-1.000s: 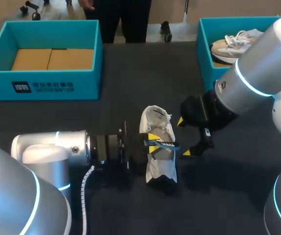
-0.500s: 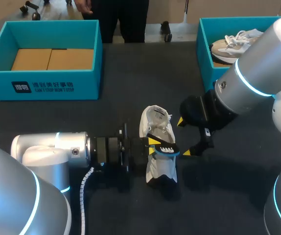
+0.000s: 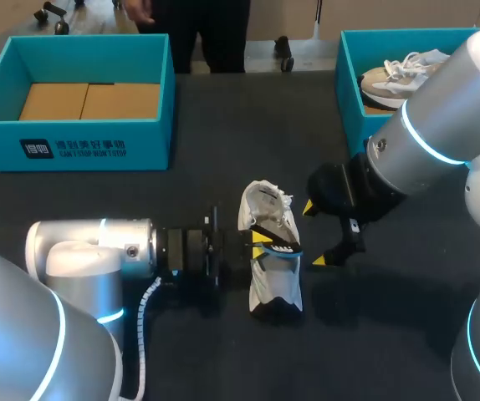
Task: Take the shoe out of the shoebox, open the shoe tongue, remove and reinsert the insole, then place the shoe into the shoebox
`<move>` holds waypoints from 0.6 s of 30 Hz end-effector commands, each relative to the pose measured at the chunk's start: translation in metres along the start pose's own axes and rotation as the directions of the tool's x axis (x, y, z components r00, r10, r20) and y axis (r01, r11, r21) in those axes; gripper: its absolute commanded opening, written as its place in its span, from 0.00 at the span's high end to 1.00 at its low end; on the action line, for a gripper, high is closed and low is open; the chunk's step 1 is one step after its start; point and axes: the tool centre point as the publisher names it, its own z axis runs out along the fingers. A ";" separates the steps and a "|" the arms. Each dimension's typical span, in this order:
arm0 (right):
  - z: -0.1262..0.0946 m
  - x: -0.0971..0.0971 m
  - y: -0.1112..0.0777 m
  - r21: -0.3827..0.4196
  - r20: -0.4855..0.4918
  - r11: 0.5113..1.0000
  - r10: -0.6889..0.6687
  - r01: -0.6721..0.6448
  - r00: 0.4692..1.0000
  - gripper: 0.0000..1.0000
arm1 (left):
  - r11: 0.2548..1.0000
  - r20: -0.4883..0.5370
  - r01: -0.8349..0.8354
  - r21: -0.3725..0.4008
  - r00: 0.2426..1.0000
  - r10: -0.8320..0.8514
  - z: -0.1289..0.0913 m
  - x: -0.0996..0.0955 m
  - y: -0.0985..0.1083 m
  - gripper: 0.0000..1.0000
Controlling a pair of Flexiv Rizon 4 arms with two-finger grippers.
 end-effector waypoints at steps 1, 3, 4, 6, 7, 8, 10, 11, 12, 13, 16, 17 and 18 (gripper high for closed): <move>0.001 0.001 0.000 0.000 0.003 1.000 0.000 0.000 1.000 0.00 | 1.000 -0.004 -0.002 0.000 1.000 0.002 0.002 -0.002 -0.002 0.81; 0.001 0.001 0.000 0.000 0.003 1.000 0.000 0.000 1.000 0.00 | 1.000 -0.002 -0.005 0.007 1.000 0.005 0.002 -0.004 -0.006 0.70; 0.001 0.001 0.000 0.000 0.003 1.000 0.000 0.000 1.000 0.00 | 1.000 -0.001 -0.007 0.010 1.000 0.007 0.002 -0.004 -0.008 0.70; 0.001 0.001 0.000 0.000 0.003 1.000 0.000 0.000 1.000 0.00 | 1.000 0.000 -0.010 0.014 1.000 0.010 0.001 -0.005 -0.011 0.70; 0.001 0.001 0.000 0.000 0.003 1.000 0.000 0.000 1.000 0.00 | 1.000 0.000 -0.013 0.017 1.000 0.013 0.001 -0.006 -0.012 0.70; 0.001 0.001 0.000 0.000 0.003 1.000 0.000 0.000 1.000 0.00 | 1.000 0.001 -0.015 0.019 1.000 0.015 0.001 -0.007 -0.014 0.69; 0.001 0.001 0.000 0.000 0.003 1.000 0.000 0.000 1.000 0.00 | 1.000 0.002 -0.019 0.022 1.000 0.019 0.000 -0.009 -0.016 0.70; 0.001 0.001 0.000 0.000 0.003 1.000 0.000 0.000 1.000 0.00 | 0.999 0.002 -0.024 0.025 1.000 0.024 0.000 -0.010 -0.018 0.70; 0.001 0.001 0.000 0.000 0.003 1.000 0.000 0.000 1.000 0.00 | 0.999 0.003 -0.025 0.028 1.000 0.025 -0.001 -0.010 -0.020 0.70; 0.001 0.001 0.000 0.000 0.003 1.000 0.000 0.000 1.000 0.00 | 0.999 0.002 -0.026 0.029 1.000 0.026 -0.001 -0.011 -0.021 0.71; 0.001 0.001 0.000 0.000 0.003 1.000 0.000 0.000 1.000 0.00 | 0.999 -0.001 -0.031 0.036 1.000 0.031 -0.001 -0.012 -0.027 0.70; 0.001 0.001 0.000 0.000 0.003 1.000 0.000 0.000 1.000 0.00 | 0.999 -0.003 -0.032 0.039 0.999 0.032 -0.001 -0.012 -0.029 0.71; 0.001 0.001 0.000 0.000 0.003 1.000 0.000 0.000 1.000 0.00 | 0.998 -0.004 -0.034 0.044 0.999 0.034 -0.001 -0.012 -0.030 0.71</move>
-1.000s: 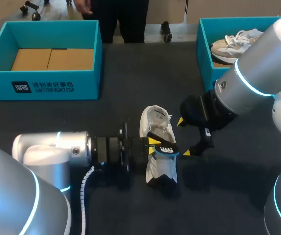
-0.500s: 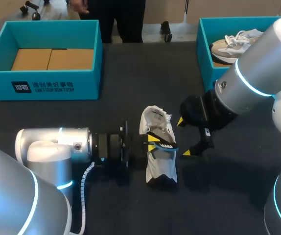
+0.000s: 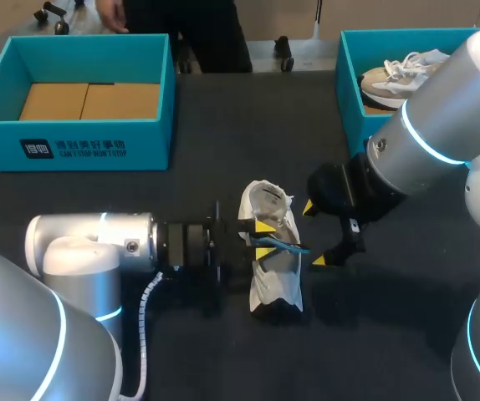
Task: Take the shoe out of the shoebox, open the shoe tongue, remove and reinsert the insole, then place the shoe into the shoebox
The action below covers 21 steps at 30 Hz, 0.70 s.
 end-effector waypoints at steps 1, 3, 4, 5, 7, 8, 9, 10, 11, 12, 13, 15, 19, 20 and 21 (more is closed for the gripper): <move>0.001 0.001 0.000 0.000 0.003 1.000 0.000 0.000 1.000 0.00 | 1.000 -0.010 -0.001 0.003 1.000 0.001 -0.004 -0.001 -0.008 0.71; 0.001 0.001 0.000 0.000 0.003 1.000 0.000 0.000 1.000 0.00 | 1.000 -0.018 0.005 0.009 1.000 -0.005 -0.004 0.001 -0.010 0.72; 0.001 0.001 0.000 0.000 0.003 1.000 0.000 0.000 1.000 0.00 | 1.000 -0.024 0.009 0.011 1.000 -0.009 -0.003 0.002 -0.011 0.75; 0.001 0.001 0.000 0.000 0.003 1.000 0.000 0.000 1.000 0.00 | 1.000 -0.033 0.013 0.014 0.999 -0.012 -0.003 0.004 -0.011 0.79; 0.001 0.001 0.000 0.000 0.003 1.000 0.000 0.000 1.000 0.00 | 1.000 -0.048 0.016 0.016 0.999 -0.015 -0.002 0.008 -0.011 1.00; 0.001 0.001 0.000 0.000 0.003 1.000 0.000 0.000 1.000 0.00 | 1.000 -0.051 0.012 0.011 0.999 -0.011 -0.003 0.009 -0.011 1.00; 0.001 0.001 0.000 0.000 0.003 1.000 0.000 0.000 1.000 0.00 | 1.000 -0.052 0.011 0.010 0.999 -0.010 -0.003 0.010 -0.010 1.00; 0.001 0.001 0.000 0.000 0.003 1.000 0.000 0.000 1.000 0.00 | 1.000 -0.054 0.014 0.010 0.998 -0.013 -0.004 0.012 -0.009 1.00; 0.001 0.001 0.000 0.000 0.003 1.000 0.000 0.000 1.000 0.00 | 1.000 -0.055 0.015 0.010 0.998 -0.014 -0.004 0.013 -0.008 1.00; 0.001 0.001 0.000 0.000 0.003 1.000 0.000 0.000 1.000 0.00 | 1.000 -0.056 0.015 0.009 0.998 -0.015 -0.005 0.013 -0.006 1.00; 0.001 0.001 0.000 0.000 0.003 1.000 0.000 0.000 1.000 0.00 | 1.000 -0.056 0.016 0.008 0.998 -0.016 -0.005 0.014 -0.005 1.00; 0.001 0.001 0.000 0.000 0.003 1.000 0.000 0.000 1.000 0.00 | 1.000 -0.054 0.014 0.007 0.998 -0.014 -0.006 0.014 -0.001 1.00; 0.001 0.001 0.000 0.000 0.003 1.000 0.000 0.000 1.000 0.00 | 1.000 -0.061 -0.003 0.002 0.998 0.003 -0.004 0.015 0.008 1.00; 0.001 0.001 0.000 0.000 0.003 1.000 0.000 0.000 1.000 0.00 | 1.000 -0.061 -0.006 0.000 0.998 0.006 -0.003 0.015 0.010 1.00; 0.001 0.001 0.000 0.000 0.003 1.000 0.000 0.000 1.000 0.00 | 1.000 -0.061 -0.007 -0.001 0.998 0.007 -0.003 0.015 0.012 1.00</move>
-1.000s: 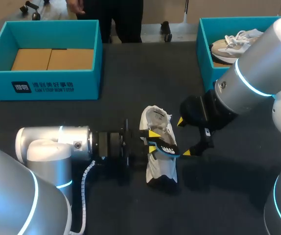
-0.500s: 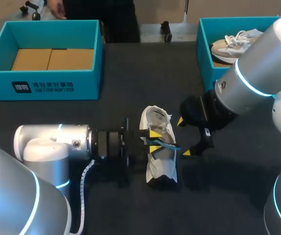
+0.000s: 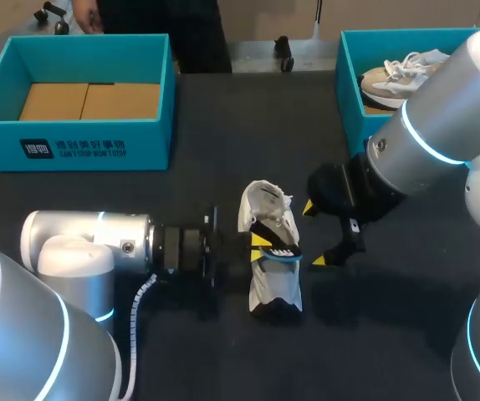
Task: Take the shoe out of the shoebox, open the shoe tongue, remove and reinsert the insole, then place the shoe into the shoebox
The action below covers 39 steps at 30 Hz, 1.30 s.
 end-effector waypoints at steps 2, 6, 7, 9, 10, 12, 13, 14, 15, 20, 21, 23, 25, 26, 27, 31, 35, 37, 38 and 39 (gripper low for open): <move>0.001 0.001 0.000 0.000 0.003 1.000 0.000 0.000 1.000 0.00 | 1.000 0.001 -0.016 -0.002 1.000 0.016 0.005 -0.001 0.013 1.00; 0.001 0.001 0.000 0.000 0.003 1.000 0.000 0.000 1.000 0.00 | 1.000 0.002 -0.027 -0.014 1.000 0.027 0.006 -0.002 0.020 1.00; 0.001 0.001 0.000 0.000 0.003 1.000 0.000 0.000 1.000 0.00 | 0.999 0.002 -0.029 -0.014 1.000 0.029 0.007 -0.002 0.021 1.00; 0.001 0.001 0.000 0.000 0.003 1.000 0.000 0.000 1.000 0.00 | 0.999 0.004 -0.032 -0.016 0.999 0.032 0.008 -0.003 0.020 1.00; 0.001 0.001 0.000 0.000 0.003 1.000 0.000 0.000 1.000 0.00 | 0.999 0.005 -0.033 -0.016 0.999 0.033 0.008 -0.003 0.018 1.00; 0.001 0.001 0.000 0.000 0.003 1.000 0.000 0.000 1.000 0.00 | 0.999 0.008 -0.037 -0.015 0.999 0.037 0.007 -0.004 0.014 0.98; 0.001 0.001 0.000 0.000 0.003 1.000 0.000 0.000 1.000 0.00 | 0.999 0.008 -0.039 -0.014 0.999 0.039 0.007 -0.004 0.012 0.90; 0.001 0.001 0.000 0.000 0.003 1.000 0.000 0.000 1.000 0.00 | 0.999 0.010 -0.041 -0.013 0.999 0.041 0.006 -0.004 0.010 0.86; 0.001 0.001 0.000 0.000 0.003 1.000 0.000 0.000 1.000 0.00 | 0.999 0.011 -0.043 -0.012 0.999 0.043 0.005 -0.004 0.007 0.83; 0.001 0.001 0.000 0.000 0.003 1.000 0.000 0.000 1.000 0.00 | 0.998 0.014 -0.062 -0.007 0.998 0.062 0.002 -0.005 -0.003 0.65; 0.001 0.001 0.000 0.000 0.003 1.000 0.000 0.000 1.000 0.00 | 0.998 0.015 -0.063 -0.007 0.998 0.063 0.002 -0.006 -0.004 0.64; 0.001 0.001 0.000 0.000 0.003 1.000 0.000 0.000 1.000 0.00 | 0.998 0.019 -0.069 -0.003 0.997 0.069 0.002 -0.007 -0.008 0.62; 0.001 0.001 0.000 0.000 0.003 1.000 0.000 0.000 1.000 0.00 | 0.997 0.023 -0.074 0.002 0.997 0.074 0.002 -0.008 -0.013 0.62; 0.001 0.001 0.000 0.000 0.003 1.000 0.000 0.000 1.000 0.00 | 0.997 0.023 -0.079 0.006 0.997 0.079 0.002 -0.008 -0.015 0.63; 0.001 0.001 0.000 0.000 0.003 1.000 0.000 0.000 1.000 0.00 | 0.997 0.022 -0.082 0.009 0.996 0.082 0.002 -0.009 -0.018 0.63; 0.001 0.001 0.000 0.000 0.003 1.000 0.000 0.000 1.000 0.00 | 0.996 0.022 -0.086 0.018 0.996 0.086 0.003 -0.007 -0.023 0.76; 0.001 0.001 0.000 0.000 0.003 1.000 0.000 0.000 1.000 0.00 | 0.997 0.008 -0.079 0.026 0.997 0.079 0.007 -0.002 -0.022 1.00; 0.001 0.001 0.000 0.000 0.003 1.000 0.000 0.000 1.000 0.00 | 0.996 -0.011 -0.087 0.021 0.996 0.087 0.009 0.000 -0.019 1.00; 0.001 0.001 0.000 0.000 0.003 1.000 0.000 0.000 1.000 0.00 | 0.995 -0.018 -0.094 0.019 0.995 0.094 0.009 0.001 -0.018 1.00; 0.001 0.001 0.000 0.000 0.003 1.000 0.000 0.000 1.000 0.00 | 0.995 -0.019 -0.096 0.019 0.995 0.096 0.010 0.002 -0.017 1.00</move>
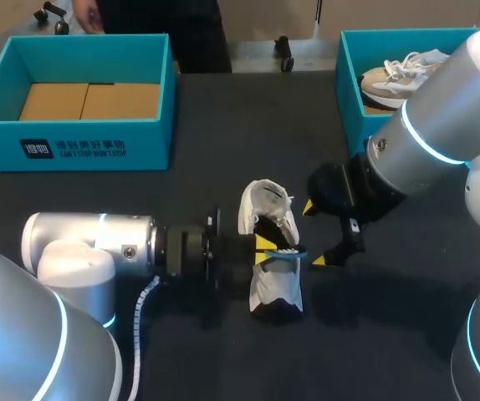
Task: Take the shoe out of the shoebox, open the shoe tongue, remove and reinsert the insole, then place the shoe into the shoebox
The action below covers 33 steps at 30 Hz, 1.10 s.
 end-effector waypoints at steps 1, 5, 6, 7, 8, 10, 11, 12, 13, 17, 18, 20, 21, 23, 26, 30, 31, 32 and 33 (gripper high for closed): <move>0.001 0.001 0.000 -0.001 0.003 1.000 0.000 0.000 1.000 0.00 | 1.000 -0.019 -0.006 -0.004 1.000 0.006 0.004 0.002 0.006 1.00; 0.001 0.001 0.000 -0.001 0.003 1.000 0.000 0.000 1.000 0.00 | 1.000 -0.027 -0.018 -0.013 0.999 0.017 0.003 0.005 0.014 1.00; 0.001 0.001 0.000 -0.001 0.003 1.000 0.000 0.000 1.000 0.00 | 1.000 -0.027 -0.019 -0.014 0.999 0.018 0.003 0.005 0.017 1.00; 0.001 0.001 0.000 -0.001 0.003 1.000 0.000 0.000 1.000 0.00 | 0.999 -0.034 -0.029 -0.021 0.999 0.028 0.002 0.005 0.019 1.00; 0.001 0.001 0.000 -0.001 0.003 1.000 0.000 0.000 1.000 0.00 | 0.999 -0.035 -0.030 -0.021 0.999 0.029 0.002 0.005 0.021 1.00; 0.001 0.001 0.000 -0.001 0.003 1.000 0.000 0.000 1.000 0.00 | 0.999 -0.041 -0.043 -0.026 0.998 0.042 0.000 0.004 0.026 1.00; 0.001 0.001 0.000 -0.001 0.003 1.000 0.000 0.000 1.000 0.00 | 0.999 -0.046 -0.047 -0.026 0.998 0.046 0.000 0.004 0.028 1.00; 0.001 0.001 0.000 -0.001 0.003 1.000 0.000 0.000 1.000 0.00 | 0.998 -0.050 -0.051 -0.029 0.997 0.050 -0.001 0.005 0.029 1.00; 0.001 0.001 0.000 -0.001 0.003 1.000 0.000 0.000 1.000 0.00 | 0.998 -0.052 -0.056 -0.030 0.997 0.054 -0.001 0.004 0.031 1.00; 0.001 0.001 0.000 -0.001 0.003 1.000 0.000 0.000 1.000 0.00 | 0.997 -0.057 -0.062 -0.041 0.997 0.059 0.001 0.005 0.034 1.00; 0.001 0.001 0.000 -0.001 0.003 1.000 0.000 0.000 1.000 0.00 | 0.997 -0.057 -0.061 -0.039 0.997 0.059 0.001 0.005 0.032 1.00; 0.001 0.001 0.000 -0.001 0.003 1.000 0.000 0.000 1.000 0.00 | 0.998 -0.052 -0.062 -0.032 0.997 0.060 0.002 0.004 0.028 0.93; 0.001 0.001 0.000 -0.001 0.003 1.000 0.000 0.000 1.000 0.00 | 0.998 -0.048 -0.064 -0.030 0.997 0.062 0.001 0.004 0.026 0.75; 0.001 0.001 0.000 -0.001 0.003 1.000 0.000 0.000 1.000 0.00 | 0.997 -0.041 -0.067 -0.030 0.997 0.066 -0.001 0.002 0.023 0.71; 0.001 0.001 0.000 -0.001 0.003 1.000 0.000 0.000 1.000 0.00 | 0.997 -0.030 -0.073 -0.025 0.997 0.072 -0.003 -0.001 0.016 0.70; 0.001 0.001 0.000 -0.001 0.003 1.000 0.000 0.000 1.000 0.00 | 0.997 -0.023 -0.077 -0.016 0.997 0.077 -0.004 -0.003 0.008 0.73; 0.001 0.001 0.000 -0.001 0.003 1.000 0.000 0.000 1.000 0.00 | 0.997 -0.024 -0.077 -0.011 0.997 0.077 -0.003 -0.003 0.006 0.75; 0.001 0.001 0.000 -0.001 0.003 1.000 0.000 0.000 1.000 0.00 | 0.997 -0.026 -0.077 -0.007 0.997 0.077 -0.003 -0.003 0.004 0.76; 0.001 0.001 0.000 -0.001 0.003 1.000 0.000 0.000 1.000 0.00 | 0.997 -0.028 -0.076 -0.003 0.997 0.076 -0.003 -0.003 0.003 0.77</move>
